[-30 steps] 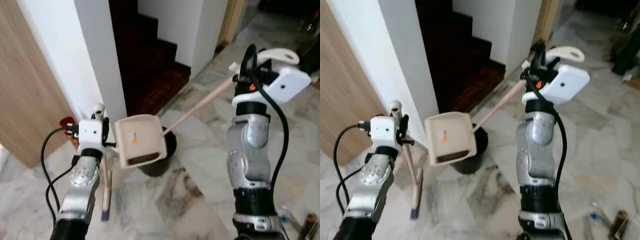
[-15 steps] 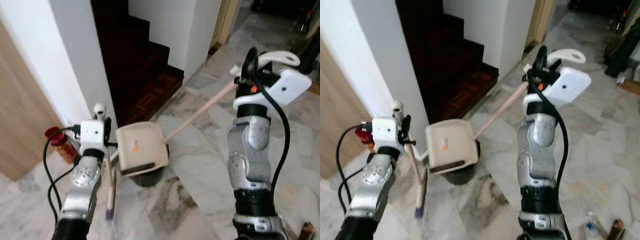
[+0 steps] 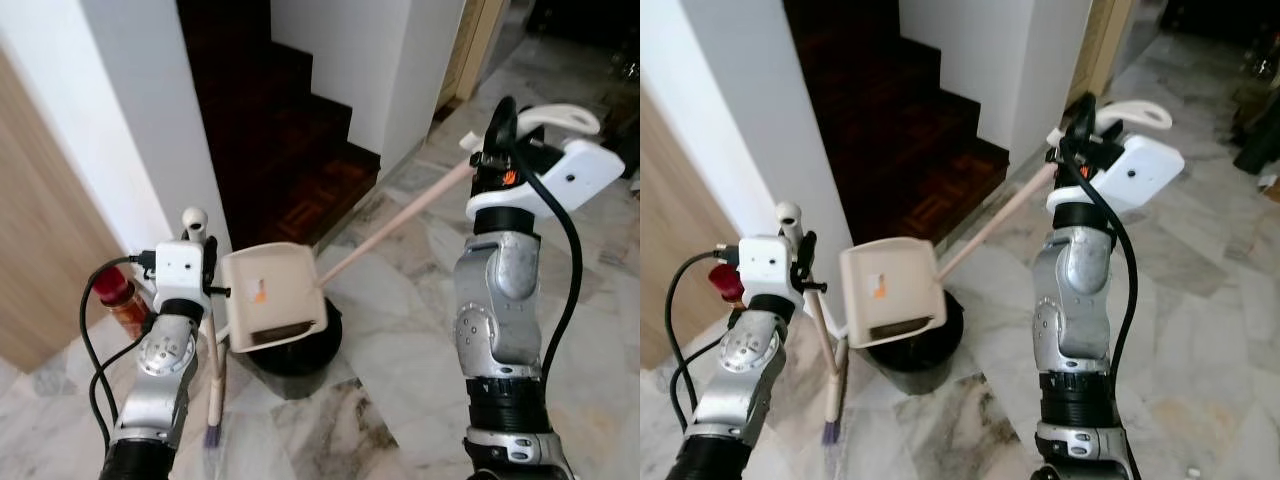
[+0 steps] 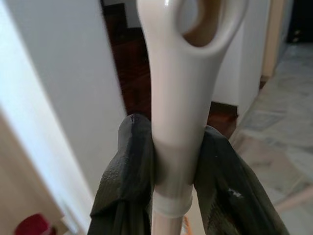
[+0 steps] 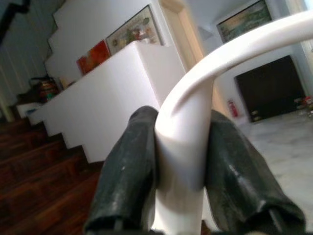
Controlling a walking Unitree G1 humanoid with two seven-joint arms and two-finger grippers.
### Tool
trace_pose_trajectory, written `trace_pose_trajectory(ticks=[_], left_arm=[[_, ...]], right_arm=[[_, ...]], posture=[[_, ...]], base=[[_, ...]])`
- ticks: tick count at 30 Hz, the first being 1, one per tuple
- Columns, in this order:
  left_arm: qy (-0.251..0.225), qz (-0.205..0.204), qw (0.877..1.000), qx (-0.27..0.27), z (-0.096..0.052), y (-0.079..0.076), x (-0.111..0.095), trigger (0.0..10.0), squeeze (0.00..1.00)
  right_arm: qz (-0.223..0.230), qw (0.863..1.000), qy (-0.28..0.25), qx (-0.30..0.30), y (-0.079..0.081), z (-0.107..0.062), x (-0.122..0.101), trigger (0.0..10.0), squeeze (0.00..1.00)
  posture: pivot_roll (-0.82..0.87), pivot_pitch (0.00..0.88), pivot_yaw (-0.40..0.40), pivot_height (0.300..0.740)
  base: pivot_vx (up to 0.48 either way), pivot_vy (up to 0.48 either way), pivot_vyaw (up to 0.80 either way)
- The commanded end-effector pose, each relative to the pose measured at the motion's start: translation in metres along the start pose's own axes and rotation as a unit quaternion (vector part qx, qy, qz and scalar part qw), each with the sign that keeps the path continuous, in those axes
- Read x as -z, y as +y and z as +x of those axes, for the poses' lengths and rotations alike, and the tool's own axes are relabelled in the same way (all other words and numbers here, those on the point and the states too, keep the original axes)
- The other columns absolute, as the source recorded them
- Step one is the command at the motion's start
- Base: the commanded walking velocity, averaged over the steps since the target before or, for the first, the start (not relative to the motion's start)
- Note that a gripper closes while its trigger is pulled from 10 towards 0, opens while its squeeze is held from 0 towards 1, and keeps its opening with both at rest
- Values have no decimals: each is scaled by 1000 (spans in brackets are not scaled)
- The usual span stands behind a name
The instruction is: Sweep floor
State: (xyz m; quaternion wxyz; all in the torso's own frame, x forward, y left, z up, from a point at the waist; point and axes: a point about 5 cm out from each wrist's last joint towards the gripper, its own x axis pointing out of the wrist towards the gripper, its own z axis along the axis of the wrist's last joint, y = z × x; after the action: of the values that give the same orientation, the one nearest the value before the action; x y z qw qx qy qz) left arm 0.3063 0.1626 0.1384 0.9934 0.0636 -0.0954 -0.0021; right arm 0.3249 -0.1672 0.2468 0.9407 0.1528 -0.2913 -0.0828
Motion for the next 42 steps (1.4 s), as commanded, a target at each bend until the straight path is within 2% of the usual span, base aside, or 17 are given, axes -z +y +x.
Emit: trace_pose_trajectory(ticks=[1, 7, 10, 11, 13, 15, 22, 25, 32, 35, 37, 42], left_arm=[[-32, 5, 999, -6, 3, 6, -13, 10000, 0], [-31, 6, 1000, -5, 2, 6, -13, 10000, 0], [-31, 5, 1000, -4, 2, 6, -13, 10000, 0], [-31, 5, 1000, -4, 2, 6, -13, 10000, 0], [-31, 5, 1000, -3, 2, 5, -13, 10000, 0], [-31, 5, 1000, -3, 1, 5, -13, 10000, 0], [-31, 4, 1000, -3, -1, 6, -13, 10000, 0], [-31, 3, 999, -1, -1, 5, -13, 10000, 0], [-37, 11, 999, 8, -1, 3, -14, 10000, 0], [-37, 11, 999, 8, -1, 3, -14, 10000, 0], [-37, 11, 999, 10, -1, 3, -14, 10000, 0], [-39, 11, 999, 12, -1, 3, -15, 10000, 0]], right_arm=[[7, 999, -39, -15, 10, 5, -16, 10000, 0], [10, 999, -48, -14, 13, 7, -19, 10000, 0], [19, 998, -54, -25, 20, 6, -21, 10000, 0], [12, 997, -61, -45, 28, 4, -22, 10000, 0], [8, 996, -64, -55, 31, 3, -23, 10000, 0], [2, 994, -72, -84, 42, 0, -25, 10000, 0], [-2, 989, -88, -122, 55, -2, -29, 10000, 0], [15, 982, -101, -158, 70, -7, -34, 10000, 0], [17, 967, -128, -220, 93, -15, -40, 10000, 0], [15, 962, -139, -234, 98, -17, -43, 10000, 0], [8, 953, -158, -257, 106, -22, -47, 10000, 0], [2, 942, -178, -283, 115, -29, -52, 10000, 0]], posture=[[79, 32, -9, 740], [76, 37, -8, 740], [74, 39, -7, 740], [76, 40, -8, 740], [76, 40, -8, 740], [78, 42, -10, 740], [74, 40, -10, 740], [76, 38, -10, 740], [81, 33, -12, 740], [82, 31, -12, 740], [82, 27, -11, 740], [83, 26, -12, 740]], base=[[0, 0, 0], [0, 0, 0], [0, 0, 0], [0, 0, 0], [0, 0, 0], [0, 0, 0], [0, 0, 0], [0, 0, 0], [0, 0, 0], [0, 0, 0], [0, 0, 0], [0, 0, 0]])
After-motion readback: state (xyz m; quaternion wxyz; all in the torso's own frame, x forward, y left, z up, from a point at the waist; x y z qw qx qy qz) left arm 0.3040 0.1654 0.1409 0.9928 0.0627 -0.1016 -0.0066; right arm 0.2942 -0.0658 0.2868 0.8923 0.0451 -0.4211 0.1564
